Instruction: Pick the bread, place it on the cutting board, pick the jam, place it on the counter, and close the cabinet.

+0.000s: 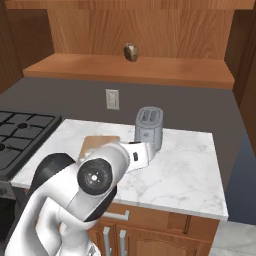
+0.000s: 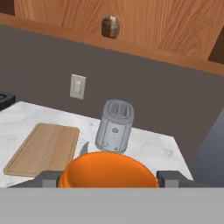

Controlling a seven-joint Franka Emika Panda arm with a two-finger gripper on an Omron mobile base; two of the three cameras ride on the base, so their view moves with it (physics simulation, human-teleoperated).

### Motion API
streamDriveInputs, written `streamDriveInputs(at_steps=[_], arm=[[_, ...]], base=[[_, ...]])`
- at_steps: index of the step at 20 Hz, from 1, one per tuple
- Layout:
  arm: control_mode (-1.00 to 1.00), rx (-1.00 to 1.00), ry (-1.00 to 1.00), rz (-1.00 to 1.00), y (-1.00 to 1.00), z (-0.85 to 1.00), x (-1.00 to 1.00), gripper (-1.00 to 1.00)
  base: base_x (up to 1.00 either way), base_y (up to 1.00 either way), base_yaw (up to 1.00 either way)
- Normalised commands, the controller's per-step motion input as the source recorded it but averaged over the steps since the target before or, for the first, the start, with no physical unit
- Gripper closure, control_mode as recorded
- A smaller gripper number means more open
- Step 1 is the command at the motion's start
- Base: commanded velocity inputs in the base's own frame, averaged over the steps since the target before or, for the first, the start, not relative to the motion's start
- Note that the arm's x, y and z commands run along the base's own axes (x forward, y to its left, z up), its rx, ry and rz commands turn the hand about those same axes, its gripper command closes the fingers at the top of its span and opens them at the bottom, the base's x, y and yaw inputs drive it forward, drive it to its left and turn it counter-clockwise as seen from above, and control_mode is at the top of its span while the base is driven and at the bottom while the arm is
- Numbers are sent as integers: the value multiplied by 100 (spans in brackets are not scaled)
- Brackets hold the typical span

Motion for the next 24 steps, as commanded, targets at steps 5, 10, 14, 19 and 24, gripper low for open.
streamDriveInputs(at_steps=[5,10,14,19,24], arm=[[-100,-1,1,0,-18,-38,-6,100],[-100,-1,0,0,-13,-43,0,100],[-100,-4,0,0,-4,-48,0,100],[-100,-6,0,0,0,-47,12,100],[-100,-5,0,0,0,-48,30,100]], base=[[0,0,0],[0,0,0],[0,0,0],[0,0,0],[0,0,0]])
